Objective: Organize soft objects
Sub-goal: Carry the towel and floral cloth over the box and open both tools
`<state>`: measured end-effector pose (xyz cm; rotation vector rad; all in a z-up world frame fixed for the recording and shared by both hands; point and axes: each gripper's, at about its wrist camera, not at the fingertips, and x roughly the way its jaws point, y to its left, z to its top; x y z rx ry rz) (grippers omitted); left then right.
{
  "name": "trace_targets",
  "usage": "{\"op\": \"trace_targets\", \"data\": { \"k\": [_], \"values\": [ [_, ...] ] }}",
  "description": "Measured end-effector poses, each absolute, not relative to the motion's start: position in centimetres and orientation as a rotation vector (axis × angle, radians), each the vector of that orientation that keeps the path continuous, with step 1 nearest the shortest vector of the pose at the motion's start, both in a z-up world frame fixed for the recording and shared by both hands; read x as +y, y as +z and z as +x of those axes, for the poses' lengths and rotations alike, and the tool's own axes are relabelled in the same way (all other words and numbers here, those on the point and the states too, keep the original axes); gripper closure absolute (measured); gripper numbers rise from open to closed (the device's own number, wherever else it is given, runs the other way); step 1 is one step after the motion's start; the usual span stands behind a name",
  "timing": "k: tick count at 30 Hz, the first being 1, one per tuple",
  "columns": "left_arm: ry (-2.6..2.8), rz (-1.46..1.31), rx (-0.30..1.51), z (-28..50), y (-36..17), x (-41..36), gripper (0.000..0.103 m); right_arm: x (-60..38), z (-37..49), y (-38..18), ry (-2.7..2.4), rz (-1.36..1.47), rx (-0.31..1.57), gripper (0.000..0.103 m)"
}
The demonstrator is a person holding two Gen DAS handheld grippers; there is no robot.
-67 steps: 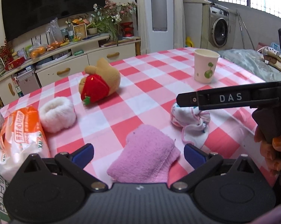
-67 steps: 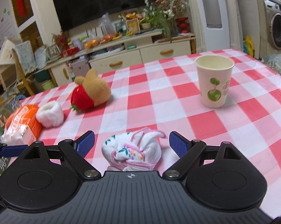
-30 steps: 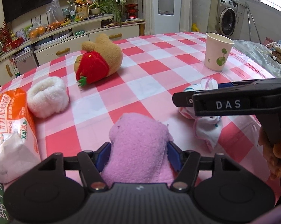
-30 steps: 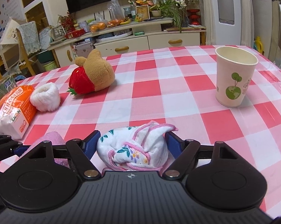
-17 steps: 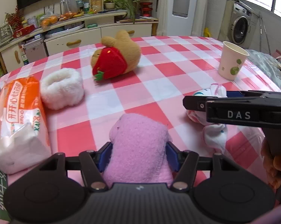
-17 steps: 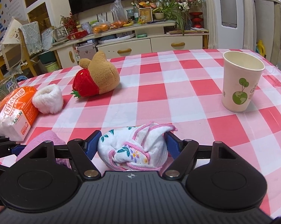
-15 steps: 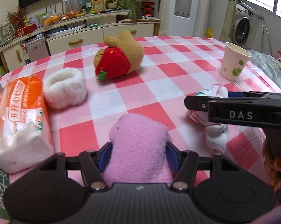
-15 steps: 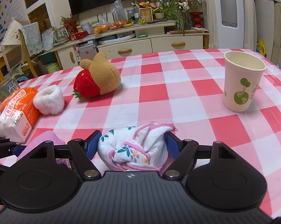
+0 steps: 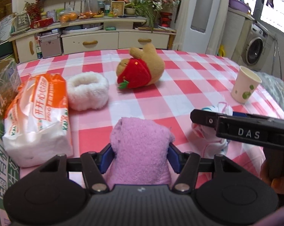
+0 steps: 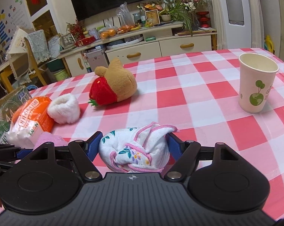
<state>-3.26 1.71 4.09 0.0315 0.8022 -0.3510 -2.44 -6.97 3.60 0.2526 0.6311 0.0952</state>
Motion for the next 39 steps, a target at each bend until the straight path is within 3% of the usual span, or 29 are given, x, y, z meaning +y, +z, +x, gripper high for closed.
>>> {"op": "trace_targets", "data": {
  "k": [39],
  "values": [
    [-0.304,-0.213,0.598,-4.8,10.6,10.1,0.043,-0.3,-4.7,8.9,0.194,0.207,0.518,0.012]
  ]
}}
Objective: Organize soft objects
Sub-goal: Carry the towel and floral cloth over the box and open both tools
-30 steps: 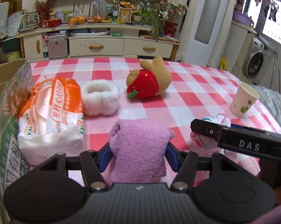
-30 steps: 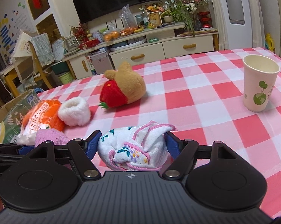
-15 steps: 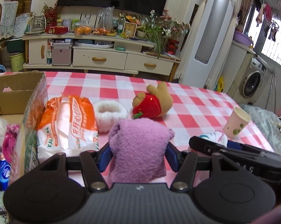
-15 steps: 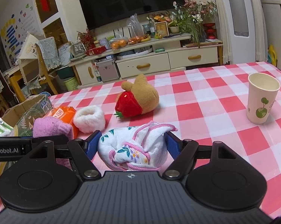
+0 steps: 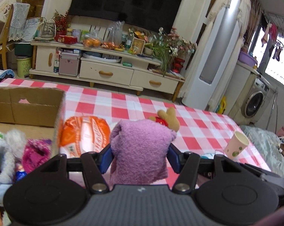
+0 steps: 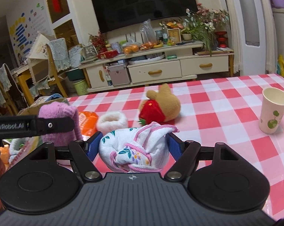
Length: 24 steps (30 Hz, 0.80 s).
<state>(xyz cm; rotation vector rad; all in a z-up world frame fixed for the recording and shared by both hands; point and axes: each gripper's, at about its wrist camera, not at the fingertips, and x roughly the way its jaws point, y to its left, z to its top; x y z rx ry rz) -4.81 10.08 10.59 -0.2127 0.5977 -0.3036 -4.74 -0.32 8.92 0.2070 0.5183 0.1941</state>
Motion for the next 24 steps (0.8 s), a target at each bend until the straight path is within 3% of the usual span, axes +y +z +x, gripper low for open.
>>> {"op": "trace_targets", "data": {
  "k": [24],
  "values": [
    [-0.148,-0.375,0.470,-4.7,13.1,19.3,0.043,9.8,-4.8,13.8,0.410,0.128,0.438,0.012]
  ]
}}
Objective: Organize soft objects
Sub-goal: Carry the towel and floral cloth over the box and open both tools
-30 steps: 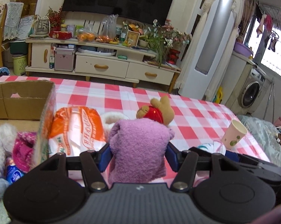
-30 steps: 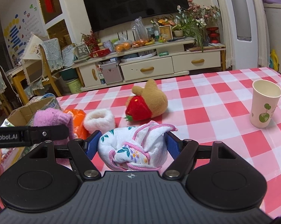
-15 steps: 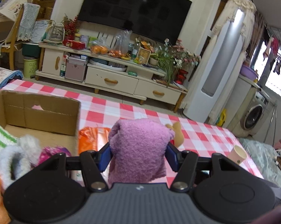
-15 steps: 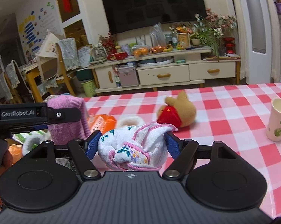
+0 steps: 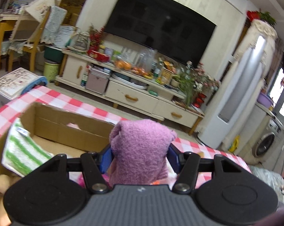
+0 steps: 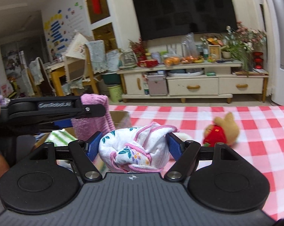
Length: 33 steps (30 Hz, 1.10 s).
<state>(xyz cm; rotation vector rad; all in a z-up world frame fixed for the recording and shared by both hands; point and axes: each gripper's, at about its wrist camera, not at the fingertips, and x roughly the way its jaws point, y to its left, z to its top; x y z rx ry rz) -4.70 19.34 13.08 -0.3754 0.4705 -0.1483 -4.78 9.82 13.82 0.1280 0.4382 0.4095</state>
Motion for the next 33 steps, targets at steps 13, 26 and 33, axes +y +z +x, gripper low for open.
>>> {"op": "trace_targets", "data": {
  "k": [13,26,33],
  "values": [
    [-0.010,-0.438,0.449,-3.5,12.9,25.0,0.043,15.3,-5.4,14.7,0.558,0.116,0.438,0.011],
    [-0.004,-0.407,0.486,-3.0,12.1,26.5,0.040,17.9,-5.2,13.1,0.622,0.082,0.503,0.001],
    [0.022,-0.389,0.492,-3.1,12.0,26.4,0.019,16.8,-5.8,13.1,0.597,0.075,0.479,0.002]
  ]
}}
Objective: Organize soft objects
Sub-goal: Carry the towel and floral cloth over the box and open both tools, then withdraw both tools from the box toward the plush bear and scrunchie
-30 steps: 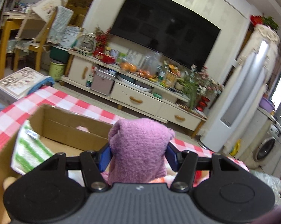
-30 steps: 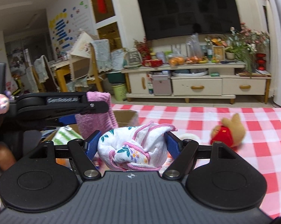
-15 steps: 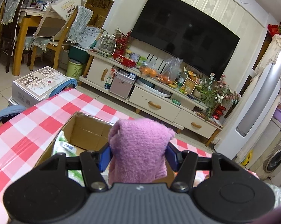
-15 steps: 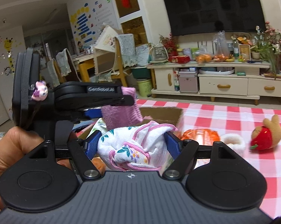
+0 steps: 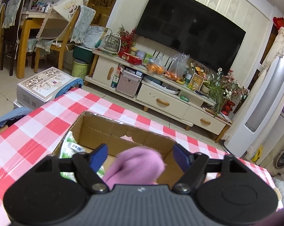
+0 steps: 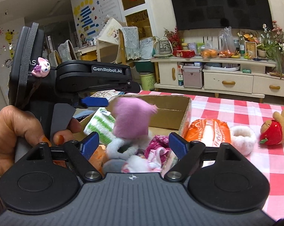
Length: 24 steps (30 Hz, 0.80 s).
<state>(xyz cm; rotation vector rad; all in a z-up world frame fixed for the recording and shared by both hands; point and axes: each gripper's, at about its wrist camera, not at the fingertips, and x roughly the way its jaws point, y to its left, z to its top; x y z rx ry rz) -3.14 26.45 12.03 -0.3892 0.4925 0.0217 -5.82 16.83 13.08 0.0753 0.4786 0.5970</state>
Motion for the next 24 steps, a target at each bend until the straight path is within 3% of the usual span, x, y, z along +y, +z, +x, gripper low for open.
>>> {"op": "trace_targets", "data": {
  "k": [5,12,15,24],
  "values": [
    [0.022,-0.376,0.483,-3.3,12.3,25.8,0.013,15.5,-6.1,13.0,0.566,0.109,0.472,0.000],
    [0.028,-0.360,0.497,-3.1,12.1,25.0,0.011,13.9,-6.1,12.3,0.507,0.157,0.499,0.000],
    [0.025,-0.347,0.503,-3.0,12.1,24.5,0.002,13.2,-5.7,12.1,0.496,0.191,0.517,0.000],
    [0.021,-0.319,0.524,-2.9,12.0,23.0,0.001,12.0,-5.4,11.3,0.462,0.197,0.525,0.000]
  ]
}}
